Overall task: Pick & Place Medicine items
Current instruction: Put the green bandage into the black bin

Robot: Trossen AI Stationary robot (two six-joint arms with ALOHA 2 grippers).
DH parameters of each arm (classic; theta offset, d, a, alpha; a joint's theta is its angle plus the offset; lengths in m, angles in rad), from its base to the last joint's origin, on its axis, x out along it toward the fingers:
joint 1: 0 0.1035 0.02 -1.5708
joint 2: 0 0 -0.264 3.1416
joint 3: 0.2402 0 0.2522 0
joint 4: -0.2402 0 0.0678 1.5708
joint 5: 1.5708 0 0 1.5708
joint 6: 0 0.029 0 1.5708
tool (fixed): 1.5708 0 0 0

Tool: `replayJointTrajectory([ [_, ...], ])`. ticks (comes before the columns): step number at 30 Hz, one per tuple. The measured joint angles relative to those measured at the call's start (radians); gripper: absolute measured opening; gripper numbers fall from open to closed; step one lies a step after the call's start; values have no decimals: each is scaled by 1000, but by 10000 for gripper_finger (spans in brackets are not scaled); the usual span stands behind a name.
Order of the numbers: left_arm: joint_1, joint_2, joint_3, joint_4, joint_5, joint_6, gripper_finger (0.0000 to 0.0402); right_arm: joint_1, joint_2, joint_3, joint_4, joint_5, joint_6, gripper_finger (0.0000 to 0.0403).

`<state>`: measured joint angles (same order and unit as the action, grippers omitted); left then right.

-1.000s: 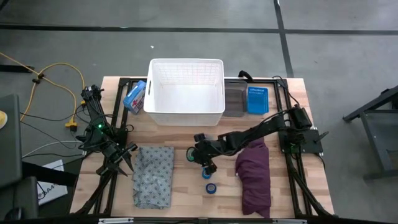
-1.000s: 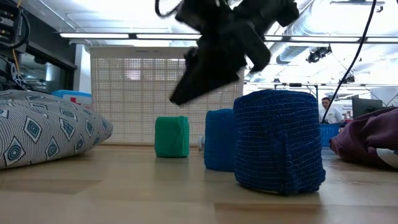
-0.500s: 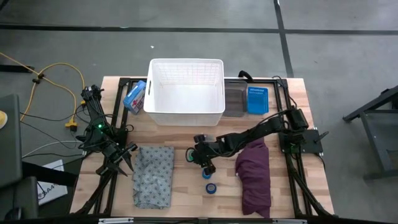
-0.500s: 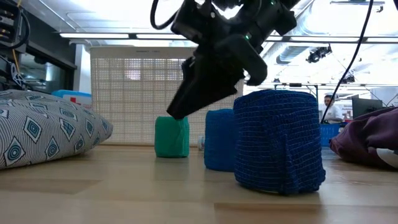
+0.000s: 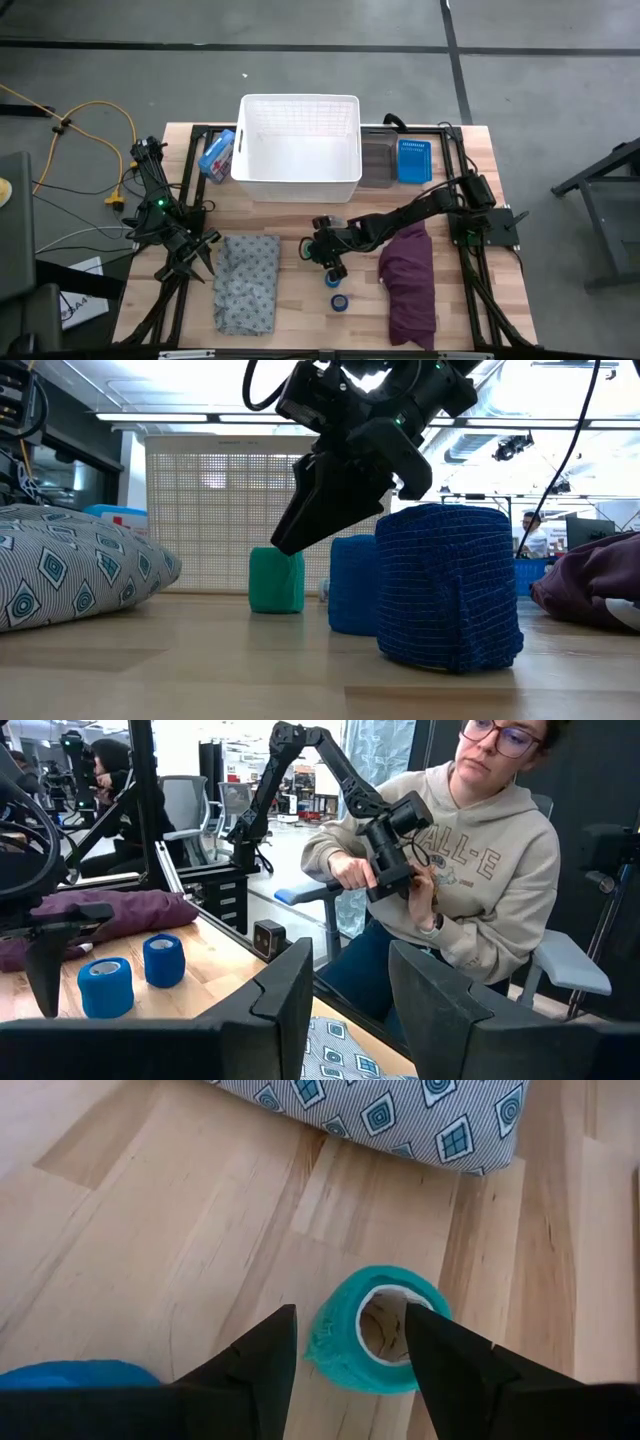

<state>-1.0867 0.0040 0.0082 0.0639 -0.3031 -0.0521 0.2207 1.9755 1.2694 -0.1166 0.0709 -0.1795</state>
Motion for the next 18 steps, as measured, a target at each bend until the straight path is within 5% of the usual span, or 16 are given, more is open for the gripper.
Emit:
replayJointTrajectory([
  [18, 0, 0, 0, 5, 0, 0, 127, -1, 35, 2, 7, 2, -10, 159],
])
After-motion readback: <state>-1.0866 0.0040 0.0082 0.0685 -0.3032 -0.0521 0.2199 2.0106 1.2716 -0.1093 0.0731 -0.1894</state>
